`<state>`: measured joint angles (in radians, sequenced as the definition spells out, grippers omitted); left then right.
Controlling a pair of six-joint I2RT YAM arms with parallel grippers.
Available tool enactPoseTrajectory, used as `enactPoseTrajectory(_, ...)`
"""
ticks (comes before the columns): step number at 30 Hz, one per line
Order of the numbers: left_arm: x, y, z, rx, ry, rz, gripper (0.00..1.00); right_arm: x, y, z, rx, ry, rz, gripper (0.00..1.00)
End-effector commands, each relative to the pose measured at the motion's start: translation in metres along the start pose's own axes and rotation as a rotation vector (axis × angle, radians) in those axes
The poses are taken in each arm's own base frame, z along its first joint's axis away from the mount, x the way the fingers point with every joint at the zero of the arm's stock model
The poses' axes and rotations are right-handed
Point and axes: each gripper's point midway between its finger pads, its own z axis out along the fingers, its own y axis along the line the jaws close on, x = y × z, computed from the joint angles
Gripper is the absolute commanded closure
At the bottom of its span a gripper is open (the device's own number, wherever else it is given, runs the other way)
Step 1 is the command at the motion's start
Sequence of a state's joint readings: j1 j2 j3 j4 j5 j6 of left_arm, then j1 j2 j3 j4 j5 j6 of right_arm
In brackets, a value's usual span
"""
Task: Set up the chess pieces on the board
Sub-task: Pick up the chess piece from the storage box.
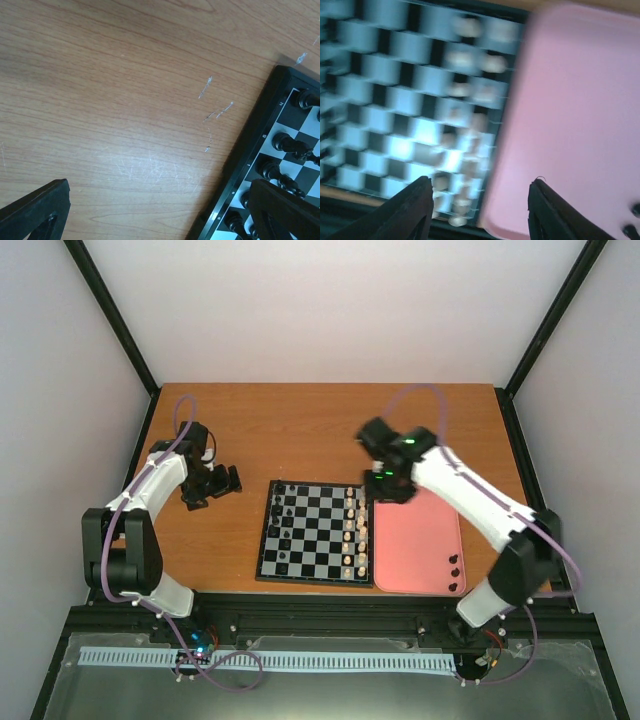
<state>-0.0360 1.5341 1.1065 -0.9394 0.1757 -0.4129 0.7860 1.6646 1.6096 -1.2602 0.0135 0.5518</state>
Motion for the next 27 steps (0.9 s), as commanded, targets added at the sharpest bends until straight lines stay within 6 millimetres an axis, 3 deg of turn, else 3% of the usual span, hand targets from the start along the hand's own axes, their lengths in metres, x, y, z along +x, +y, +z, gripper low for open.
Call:
enactPoseTrajectory(1, -0.009, -0.013, -0.016, 0.040, -0.048, 0.021, 0.00, 0.035, -0.121, 0.009, 0.137, 0.001, 0.323, 0.48)
enactPoseTrajectory(4, -0.008, -0.015, -0.016, 0.049, -0.044, 0.024, 0.00, 0.064, -0.171, 0.025, 0.151, 0.030, 0.488, 0.47)
enactPoseTrajectory(8, -0.006, -0.018, -0.016, 0.056, -0.043, 0.030, 0.00, 0.107, -0.210, 0.049, 0.181, 0.101, 0.661, 0.46)
enactPoseTrajectory(11, -0.004, -0.017, -0.014, 0.052, -0.036, 0.032, 0.00, 0.129, -0.220, 0.063, 0.167, 0.134, 0.744, 0.46)
enactPoseTrajectory(14, -0.003, -0.019, -0.013, 0.058, -0.032, 0.033, 0.00, 0.138, -0.229, 0.070, 0.177, 0.134, 0.785, 0.46)
enactPoseTrajectory(27, 0.000, -0.016, -0.011, 0.049, -0.028, 0.035, 0.00, 0.146, -0.242, 0.086, 0.157, 0.160, 0.838, 0.51)
